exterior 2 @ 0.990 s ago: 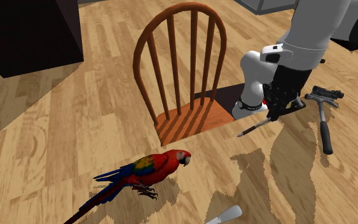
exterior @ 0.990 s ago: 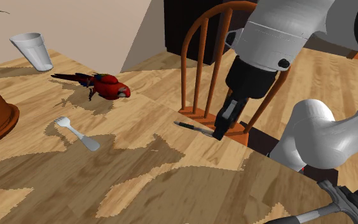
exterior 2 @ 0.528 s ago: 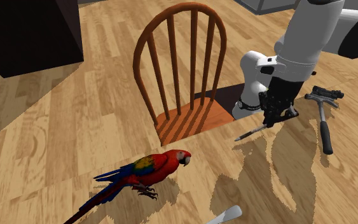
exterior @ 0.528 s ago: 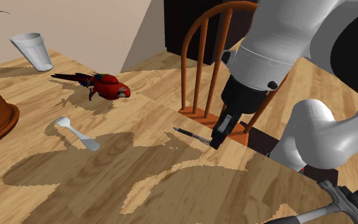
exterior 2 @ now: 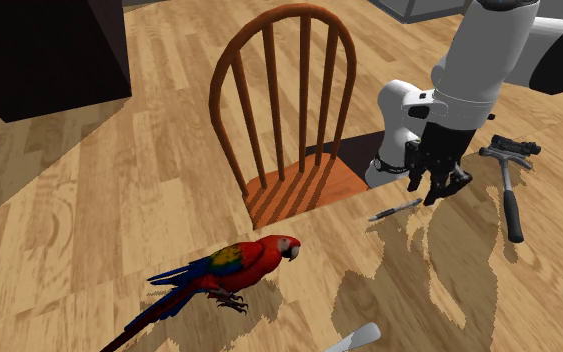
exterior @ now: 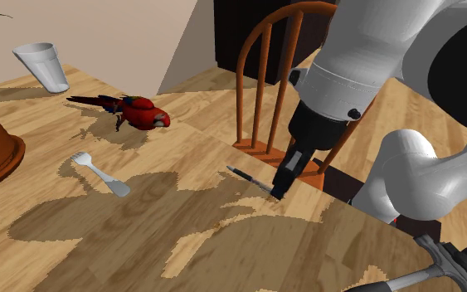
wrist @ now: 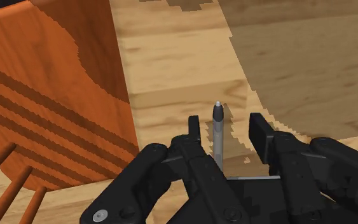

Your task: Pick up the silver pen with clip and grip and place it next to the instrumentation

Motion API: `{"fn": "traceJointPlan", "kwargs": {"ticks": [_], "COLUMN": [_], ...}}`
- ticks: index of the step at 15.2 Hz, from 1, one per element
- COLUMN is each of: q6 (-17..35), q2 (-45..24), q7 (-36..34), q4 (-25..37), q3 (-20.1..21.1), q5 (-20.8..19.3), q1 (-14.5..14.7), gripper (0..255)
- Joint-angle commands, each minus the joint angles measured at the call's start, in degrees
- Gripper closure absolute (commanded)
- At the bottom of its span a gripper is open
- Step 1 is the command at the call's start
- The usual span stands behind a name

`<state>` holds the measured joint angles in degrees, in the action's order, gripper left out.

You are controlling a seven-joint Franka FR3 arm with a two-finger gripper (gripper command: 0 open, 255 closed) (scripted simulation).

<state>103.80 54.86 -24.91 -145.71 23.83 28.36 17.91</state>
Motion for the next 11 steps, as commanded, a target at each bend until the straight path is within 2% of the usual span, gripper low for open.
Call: {"fn": "traceJointPlan", "kwargs": {"ticks": [1,5,9,11], "q6": [0.00,0.00,-6.94,-6.94], "q2": [0.00,0.00,0.15,0.15], "q7": [0.00,0.00,-0.60,-0.60], "q4": [-0.01,-0.01,6.51,6.51], "q3": [0.00,0.00,-3.19,-3.19], "q5": [0.00,0.00,-2.60,-2.60], "q1": [0.00,0.00,-0.67,-0.67], "gripper": [0,0,0,0]}}
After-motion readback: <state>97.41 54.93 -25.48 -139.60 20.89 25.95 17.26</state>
